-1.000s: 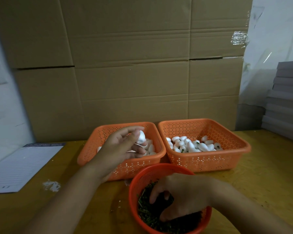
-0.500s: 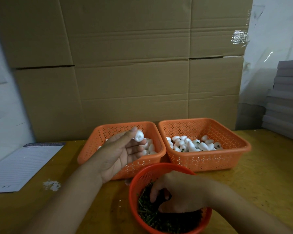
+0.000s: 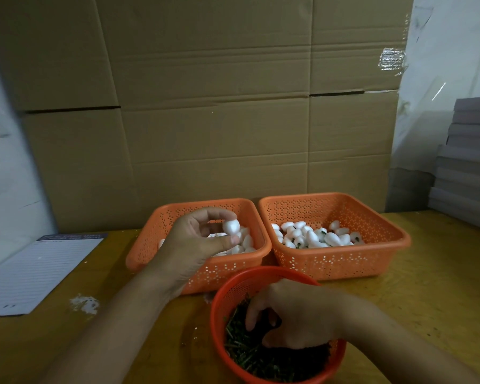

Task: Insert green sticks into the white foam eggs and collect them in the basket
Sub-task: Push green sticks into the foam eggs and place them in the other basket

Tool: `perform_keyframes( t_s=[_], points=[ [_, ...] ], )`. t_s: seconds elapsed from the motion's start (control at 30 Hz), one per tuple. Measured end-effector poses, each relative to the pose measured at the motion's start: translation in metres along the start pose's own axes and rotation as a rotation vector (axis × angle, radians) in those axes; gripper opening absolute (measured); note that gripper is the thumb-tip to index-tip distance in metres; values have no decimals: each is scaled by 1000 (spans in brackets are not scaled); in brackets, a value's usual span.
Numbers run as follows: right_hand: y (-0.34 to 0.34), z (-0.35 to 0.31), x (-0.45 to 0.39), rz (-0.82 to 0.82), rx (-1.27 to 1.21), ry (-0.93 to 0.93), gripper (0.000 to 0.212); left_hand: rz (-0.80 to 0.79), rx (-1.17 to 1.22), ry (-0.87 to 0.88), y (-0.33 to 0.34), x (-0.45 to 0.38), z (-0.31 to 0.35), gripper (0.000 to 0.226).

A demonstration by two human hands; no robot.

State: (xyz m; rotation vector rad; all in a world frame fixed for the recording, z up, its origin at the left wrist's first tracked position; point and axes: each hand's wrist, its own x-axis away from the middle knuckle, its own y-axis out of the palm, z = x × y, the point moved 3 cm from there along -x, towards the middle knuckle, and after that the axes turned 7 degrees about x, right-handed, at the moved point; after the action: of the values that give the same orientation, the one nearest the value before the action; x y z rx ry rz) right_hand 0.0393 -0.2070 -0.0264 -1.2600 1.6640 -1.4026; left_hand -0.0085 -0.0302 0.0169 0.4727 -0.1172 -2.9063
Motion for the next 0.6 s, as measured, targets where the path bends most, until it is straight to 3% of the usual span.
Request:
perform_keyframes(
  t_s=[0.2,0.43,0.6],
  points=[
    [0,3,-2,46,0,12,28,-15,199,-44,4,-2,0,12],
    [1,5,0,39,31,19,29,35,377,-201,0,-5,-6,37],
    [-6,5,1,140,-3,38,39,49,436,-240,-1,-6,-7,49]
  ],
)
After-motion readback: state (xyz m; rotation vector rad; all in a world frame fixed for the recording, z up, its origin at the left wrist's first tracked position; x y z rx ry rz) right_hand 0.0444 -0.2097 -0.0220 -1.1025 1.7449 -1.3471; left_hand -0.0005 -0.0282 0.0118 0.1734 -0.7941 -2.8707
